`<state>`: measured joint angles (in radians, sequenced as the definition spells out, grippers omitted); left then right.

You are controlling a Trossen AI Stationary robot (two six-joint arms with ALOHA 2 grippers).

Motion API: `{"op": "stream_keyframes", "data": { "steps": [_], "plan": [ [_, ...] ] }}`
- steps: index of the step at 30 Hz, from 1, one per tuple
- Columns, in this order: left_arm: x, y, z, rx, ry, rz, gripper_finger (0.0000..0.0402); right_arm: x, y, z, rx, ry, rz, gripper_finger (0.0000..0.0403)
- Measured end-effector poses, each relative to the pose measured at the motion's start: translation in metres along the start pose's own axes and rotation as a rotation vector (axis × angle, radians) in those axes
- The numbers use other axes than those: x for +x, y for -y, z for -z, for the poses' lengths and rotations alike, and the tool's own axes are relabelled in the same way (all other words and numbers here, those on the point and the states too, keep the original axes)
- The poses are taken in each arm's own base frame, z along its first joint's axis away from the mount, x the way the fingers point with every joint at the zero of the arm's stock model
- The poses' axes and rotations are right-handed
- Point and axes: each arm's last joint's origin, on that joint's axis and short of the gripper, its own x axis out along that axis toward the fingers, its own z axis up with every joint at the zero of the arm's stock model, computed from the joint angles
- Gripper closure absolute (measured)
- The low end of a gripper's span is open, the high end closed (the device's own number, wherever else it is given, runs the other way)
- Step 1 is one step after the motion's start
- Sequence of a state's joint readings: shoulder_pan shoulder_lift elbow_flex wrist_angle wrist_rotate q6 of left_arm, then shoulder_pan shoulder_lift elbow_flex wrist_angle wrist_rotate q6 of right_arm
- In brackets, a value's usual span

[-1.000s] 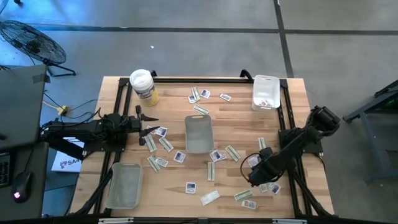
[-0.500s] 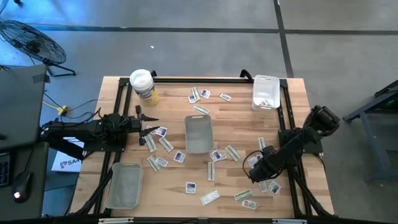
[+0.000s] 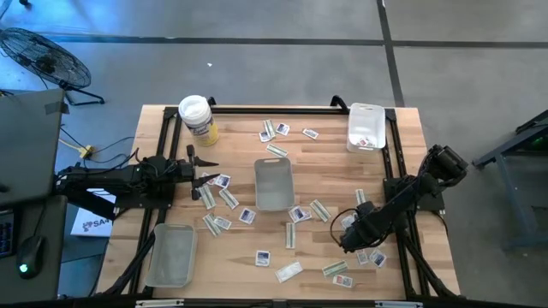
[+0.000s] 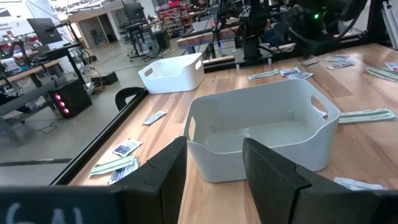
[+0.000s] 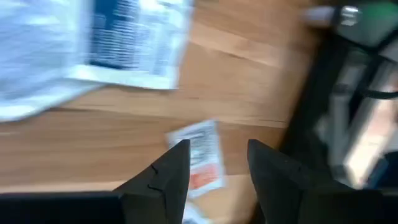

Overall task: Pick & Place First Aid Supplies
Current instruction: Put the orange pad into the white bin

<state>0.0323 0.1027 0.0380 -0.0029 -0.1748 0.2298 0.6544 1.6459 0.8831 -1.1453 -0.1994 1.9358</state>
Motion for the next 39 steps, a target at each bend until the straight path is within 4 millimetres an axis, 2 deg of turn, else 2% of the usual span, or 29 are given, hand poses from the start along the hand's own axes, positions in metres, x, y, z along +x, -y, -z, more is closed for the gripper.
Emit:
{"op": "stream_keyframes", "data": {
  "steps": [7,21,27,34,39],
  "plan": [
    [0.000,0.000,0.000,0.000,0.000,0.000,0.0247,0.009,-0.009,0.000,-0.010,-0.005,-0.114,0.0262],
    [0.000,0.000,0.000,0.000,0.000,0.000,0.0247,0.018,0.002,-0.004,0.017,-0.019,-0.002,0.0265],
    [0.000,0.000,0.000,0.000,0.000,0.000,0.0247,0.018,0.000,-0.003,0.035,-0.026,-0.019,0.0265],
    [0.000,0.000,0.000,0.000,0.000,0.001,0.0247,0.032,0.002,-0.007,0.067,-0.074,-0.034,0.0266],
    [0.000,0.000,0.000,0.000,0.000,0.000,0.0247,0.033,0.002,-0.007,0.067,-0.074,-0.041,0.0277]
  ]
}}
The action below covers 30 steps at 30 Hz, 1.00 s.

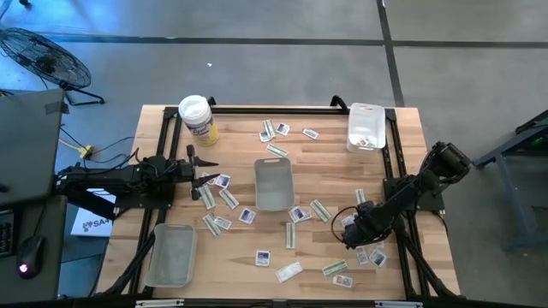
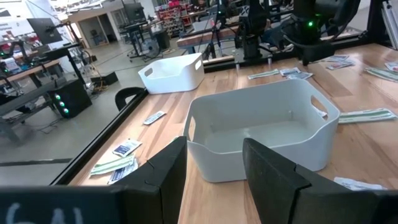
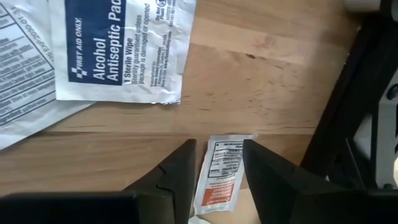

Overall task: Pick & Place First Aid Supplies
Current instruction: Put the orange pad into the white bin

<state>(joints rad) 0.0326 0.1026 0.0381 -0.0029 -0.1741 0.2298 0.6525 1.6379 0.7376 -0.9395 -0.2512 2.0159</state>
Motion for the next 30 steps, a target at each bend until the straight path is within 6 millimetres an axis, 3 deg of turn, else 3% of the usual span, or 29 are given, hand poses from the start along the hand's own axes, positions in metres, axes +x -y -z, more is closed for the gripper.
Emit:
{"op": "stream_keyframes", "data": {
  "steps": [20,30],
  "plan": [
    [0.000,0.000,0.000,0.000,0.000,0.000,0.0247,0.000,-0.002,0.000,-0.083,0.038,-0.028,0.0396],
    [0.000,0.000,0.000,0.000,0.000,0.000,0.0247,-0.020,-0.004,0.003,-0.121,0.121,-0.128,0.0401]
  ]
}}
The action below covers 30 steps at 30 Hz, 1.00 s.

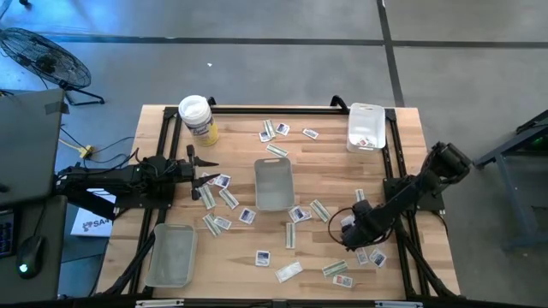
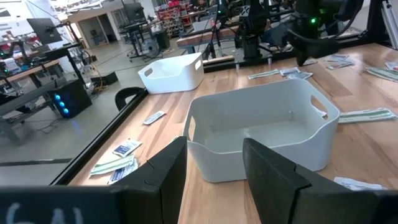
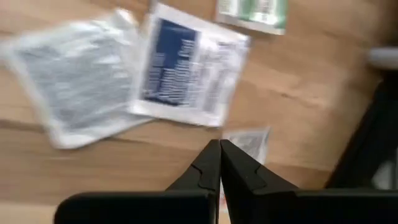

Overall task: Pick & Place First Aid Supplies
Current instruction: Put the orange pad into the white bin

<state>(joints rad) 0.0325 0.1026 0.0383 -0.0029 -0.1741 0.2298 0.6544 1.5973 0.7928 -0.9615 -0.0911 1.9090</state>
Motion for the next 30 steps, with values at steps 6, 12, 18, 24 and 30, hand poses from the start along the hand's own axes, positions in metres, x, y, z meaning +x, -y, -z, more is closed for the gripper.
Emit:
{"op": "stream_keyframes", "data": {
  "steps": [6,12,18,24,30],
  "plan": [
    [0.000,0.000,0.000,0.000,0.000,0.000,0.0247,-0.002,-0.001,0.000,-0.009,0.011,-0.018,0.0401],
    [0.000,0.000,0.000,0.000,0.000,0.000,0.0247,-0.003,0.001,0.000,-0.004,0.012,0.011,0.0399],
    [0.000,0.000,0.000,0.000,0.000,-0.001,0.0247,-0.003,0.007,-0.002,0.059,0.030,0.067,0.0373],
    [0.000,0.000,0.000,0.000,-0.001,0.000,0.0247,-0.004,0.009,-0.003,0.040,0.025,0.092,0.0295],
    [0.000,0.000,0.000,0.000,0.000,-0.001,0.0247,-0.004,0.007,-0.001,0.067,0.000,0.072,0.0233]
  ]
}}
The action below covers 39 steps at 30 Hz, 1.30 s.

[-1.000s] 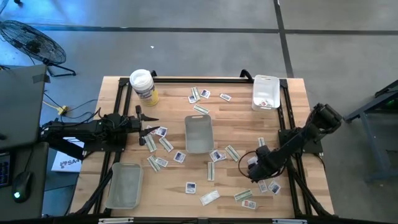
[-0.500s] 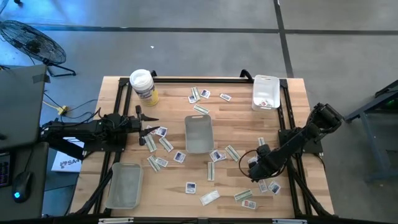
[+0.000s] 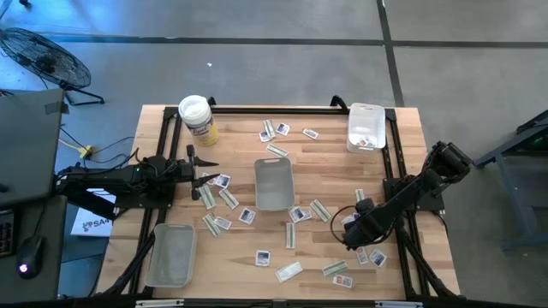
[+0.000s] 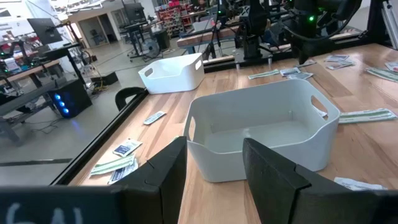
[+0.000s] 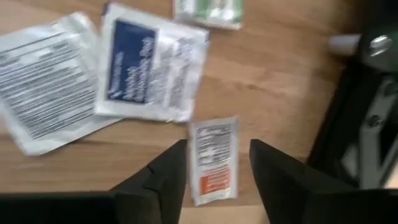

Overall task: Pick & Place First Aid Supplies
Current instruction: Put the orange pad into the white bin

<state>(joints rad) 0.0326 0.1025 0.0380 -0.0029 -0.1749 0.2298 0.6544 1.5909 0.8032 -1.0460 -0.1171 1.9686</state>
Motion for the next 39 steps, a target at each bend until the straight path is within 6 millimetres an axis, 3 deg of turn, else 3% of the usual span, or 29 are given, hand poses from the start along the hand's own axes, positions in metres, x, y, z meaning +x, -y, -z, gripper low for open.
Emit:
{"op": "stream_keyframes", "data": {
  "steps": [5,19,25,31,39],
  "plan": [
    [0.000,0.000,0.000,0.000,0.000,0.000,0.0247,0.000,-0.001,-0.001,-0.001,0.017,-0.008,0.0229],
    [0.000,0.000,0.000,0.000,0.000,0.000,0.0247,-0.001,-0.004,-0.014,-0.005,0.001,0.000,0.0271],
    [0.000,0.000,0.000,0.000,0.000,0.000,0.0247,0.016,-0.001,-0.015,-0.006,-0.045,-0.022,0.0272],
    [0.000,0.000,0.000,0.000,0.000,0.000,0.0247,0.018,0.001,-0.017,-0.008,-0.033,-0.033,0.0274],
    [0.000,0.000,0.000,0.000,0.000,0.000,0.0247,0.026,0.003,-0.017,-0.014,-0.083,-0.091,0.0307]
  ]
}}
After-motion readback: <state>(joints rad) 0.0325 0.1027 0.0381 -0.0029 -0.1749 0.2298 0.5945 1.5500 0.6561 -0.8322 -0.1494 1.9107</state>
